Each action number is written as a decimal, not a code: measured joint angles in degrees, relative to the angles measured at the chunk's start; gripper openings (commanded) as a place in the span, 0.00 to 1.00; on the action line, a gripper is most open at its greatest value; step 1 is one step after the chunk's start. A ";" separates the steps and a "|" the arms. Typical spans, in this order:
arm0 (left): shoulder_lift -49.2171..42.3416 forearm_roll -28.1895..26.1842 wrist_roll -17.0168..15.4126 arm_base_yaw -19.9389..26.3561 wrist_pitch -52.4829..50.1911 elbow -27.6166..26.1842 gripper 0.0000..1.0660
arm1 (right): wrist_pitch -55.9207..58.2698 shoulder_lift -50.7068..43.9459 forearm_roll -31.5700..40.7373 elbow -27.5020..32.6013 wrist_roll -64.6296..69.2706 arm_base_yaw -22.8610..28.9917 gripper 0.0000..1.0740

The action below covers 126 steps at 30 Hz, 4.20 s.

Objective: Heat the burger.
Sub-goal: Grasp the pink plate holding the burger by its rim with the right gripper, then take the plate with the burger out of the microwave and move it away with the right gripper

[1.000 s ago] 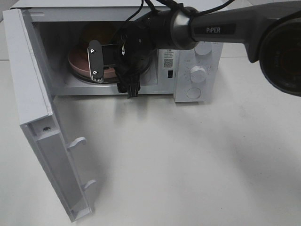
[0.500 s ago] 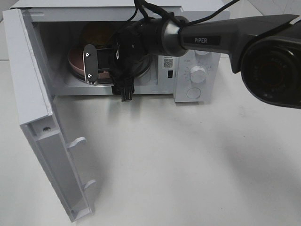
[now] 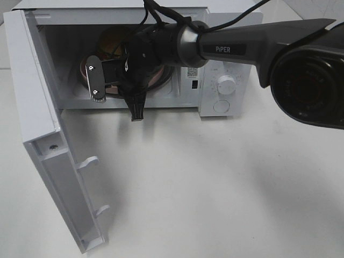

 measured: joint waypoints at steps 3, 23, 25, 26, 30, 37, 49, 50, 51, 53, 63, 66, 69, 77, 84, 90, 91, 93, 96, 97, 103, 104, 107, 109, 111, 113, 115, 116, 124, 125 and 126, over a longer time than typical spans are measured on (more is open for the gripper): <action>0.00 0.00 0.00 0.00 0.00 0.00 0.92 | 0.11 0.00 0.00 0.00 0.00 0.06 0.00; 0.00 0.00 0.00 0.00 0.00 0.00 0.92 | 1.89 -6.47 -1.55 8.25 -0.11 1.20 0.00; 0.00 0.00 0.00 0.00 0.00 0.00 0.92 | 0.11 -8.14 -1.55 11.69 -0.74 1.20 0.00; 0.00 0.00 0.00 0.00 0.00 0.00 0.92 | -1.60 -9.97 -1.55 15.30 -1.43 1.20 0.00; 0.00 0.00 0.00 0.00 0.00 0.00 0.92 | -4.47 -12.61 -1.49 20.11 -1.55 1.20 0.00; 0.00 0.00 0.00 0.00 0.00 0.00 0.92 | -9.63 -18.22 -2.69 30.14 -1.55 1.20 0.00; 0.00 0.00 0.00 0.00 0.00 0.00 0.92 | -19.02 -27.50 -4.24 44.92 -2.69 1.66 0.00; 0.00 0.00 0.00 0.00 0.00 0.00 0.92 | -20.17 -29.22 -4.47 47.44 -2.86 1.83 0.00; 0.00 0.00 0.00 0.00 0.00 0.00 0.92 | -20.74 -31.00 -4.87 50.08 -3.04 1.83 0.00; 0.00 0.00 0.00 0.00 0.00 0.00 0.92 | -21.66 -32.72 -5.04 52.43 -3.04 1.83 0.00; 0.00 0.00 0.00 0.00 0.00 0.00 0.92 | -22.00 -41.37 -5.27 62.51 -3.04 1.89 0.00; 0.00 0.00 0.00 0.00 0.00 0.00 0.92 | -21.66 -44.29 -5.10 65.15 -2.92 1.89 0.00; 0.00 0.00 0.00 0.00 0.00 0.00 0.92 | -21.66 -46.12 -5.04 67.04 -2.81 1.78 0.00; 0.00 0.00 0.00 0.00 0.00 0.00 0.92 | -21.60 -54.32 -5.39 74.37 -2.58 1.66 0.00; 0.00 0.00 0.00 0.00 0.00 0.00 0.92 | -21.26 -62.85 -5.44 80.27 -2.58 1.49 0.00; 0.00 0.00 0.00 0.00 0.00 0.00 0.92 | -19.14 -72.02 -5.50 86.23 -2.58 1.49 0.00; 0.00 0.00 0.00 0.00 0.00 0.00 0.92 | -18.22 -73.34 -5.50 86.92 -2.52 1.49 0.00; 0.00 0.00 0.00 0.00 0.00 0.00 0.92 | -16.33 -75.75 -5.50 88.18 -2.41 1.49 0.00; 0.00 0.00 0.00 0.00 0.00 0.00 0.92 | -13.06 -79.53 -5.50 89.84 -1.83 1.49 0.00; 0.00 0.00 0.00 0.00 0.00 0.00 0.92 | -13.06 -79.53 -5.50 89.84 -1.83 1.49 0.00; 0.00 0.00 0.00 0.00 0.00 0.00 0.92 | -4.70 -88.98 -5.50 92.82 -1.26 1.49 0.00; 0.00 0.00 0.00 0.00 0.00 0.00 0.92 | -4.70 -88.98 -5.50 92.82 -1.26 1.49 0.00; 0.00 0.00 0.00 0.00 0.00 0.00 0.92 | -1.43 -92.88 -5.50 93.51 0.00 1.49 0.00; 0.00 0.00 0.00 0.00 0.00 0.00 0.92 | 3.84 -97.75 -6.30 93.85 2.12 1.49 0.00; 0.00 0.00 0.00 0.00 0.00 0.00 0.92 | 5.33 -98.95 -6.65 93.91 2.98 1.49 0.00; 0.00 0.00 0.00 0.00 0.00 0.00 0.92 | 7.73 -100.96 -7.68 93.97 4.58 1.49 0.00; 0.00 0.00 0.00 0.00 0.00 0.00 0.92 | 10.14 -102.96 -8.77 93.97 6.53 1.49 0.00; 0.00 0.00 0.00 0.00 0.00 0.00 0.92 | 11.23 -103.82 -9.40 93.97 7.91 1.49 0.00; 0.00 0.00 0.00 0.00 0.00 0.00 0.92 | 16.33 -105.94 -15.70 93.97 19.37 1.49 0.00; 0.00 0.00 0.00 0.00 0.00 0.00 0.92 | 17.36 -105.94 -17.30 94.02 22.75 1.49 0.00; 0.00 0.00 0.00 0.00 0.00 0.00 0.92 | 17.36 -105.94 -17.30 94.02 22.75 1.49 0.00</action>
